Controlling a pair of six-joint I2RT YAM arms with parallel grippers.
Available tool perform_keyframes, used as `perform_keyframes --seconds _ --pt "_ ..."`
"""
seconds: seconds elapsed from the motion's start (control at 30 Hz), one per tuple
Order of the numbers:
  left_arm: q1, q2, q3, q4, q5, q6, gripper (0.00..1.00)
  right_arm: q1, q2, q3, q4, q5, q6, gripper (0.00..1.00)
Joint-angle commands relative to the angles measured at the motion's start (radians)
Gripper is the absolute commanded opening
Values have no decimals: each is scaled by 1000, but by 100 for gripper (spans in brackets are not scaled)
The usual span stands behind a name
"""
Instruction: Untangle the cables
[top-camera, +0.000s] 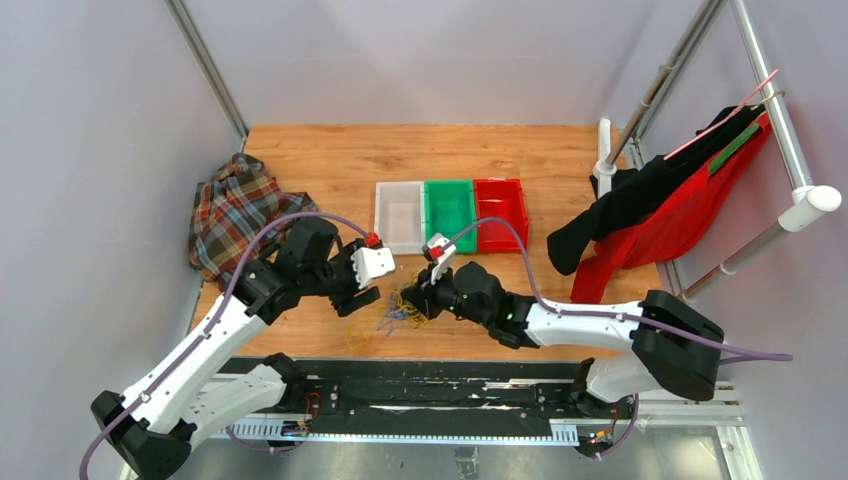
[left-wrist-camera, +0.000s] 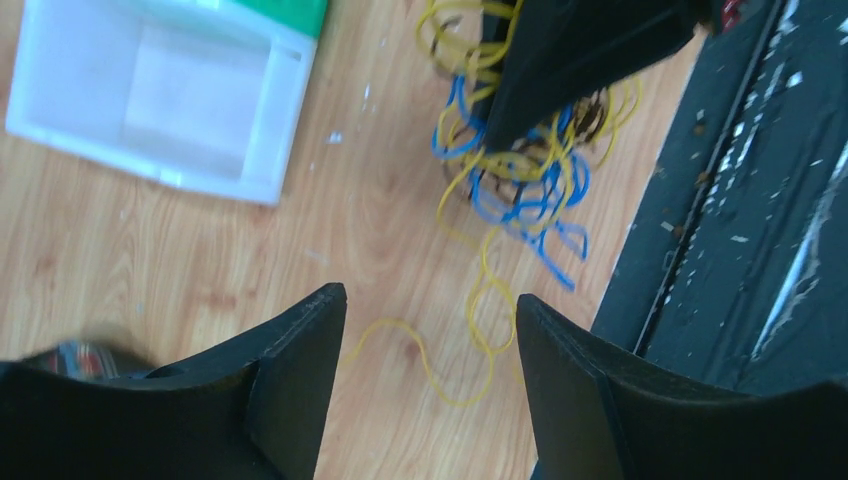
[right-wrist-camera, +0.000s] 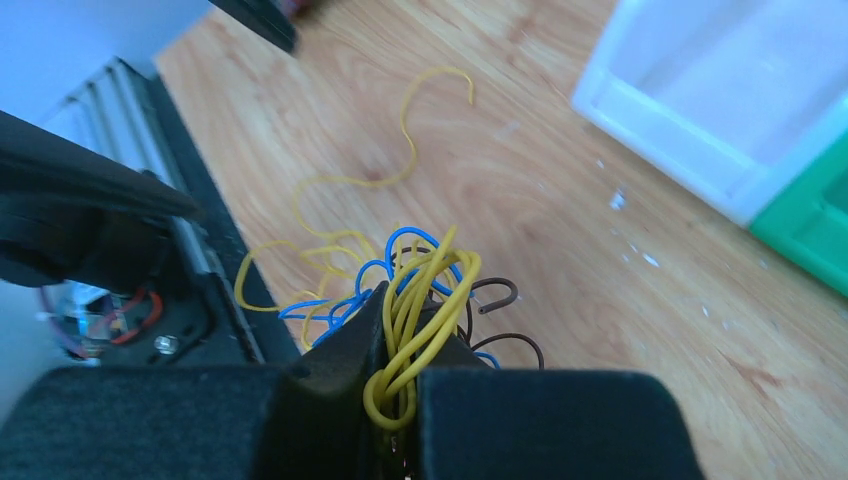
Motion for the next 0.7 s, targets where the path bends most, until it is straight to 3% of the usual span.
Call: perform_keyframes --seconds 0.0,0.43,0.53,0.63,0.67 --pt "4 14 34 55 175 10 67 -15 -46 63 42 -120 32 1" --pt "4 18 45 82 258 -40 56 -15 -47 84 178 -325 89 1" --pt "4 20 62 65 290 -34 40 -15 -57 80 184 -315 91 1" --pt "4 18 77 50 261 -22 8 -16 -78 78 145 -279 75 1" --pt "4 14 80 50 243 -19 2 -16 -87 73 112 -250 70 2"
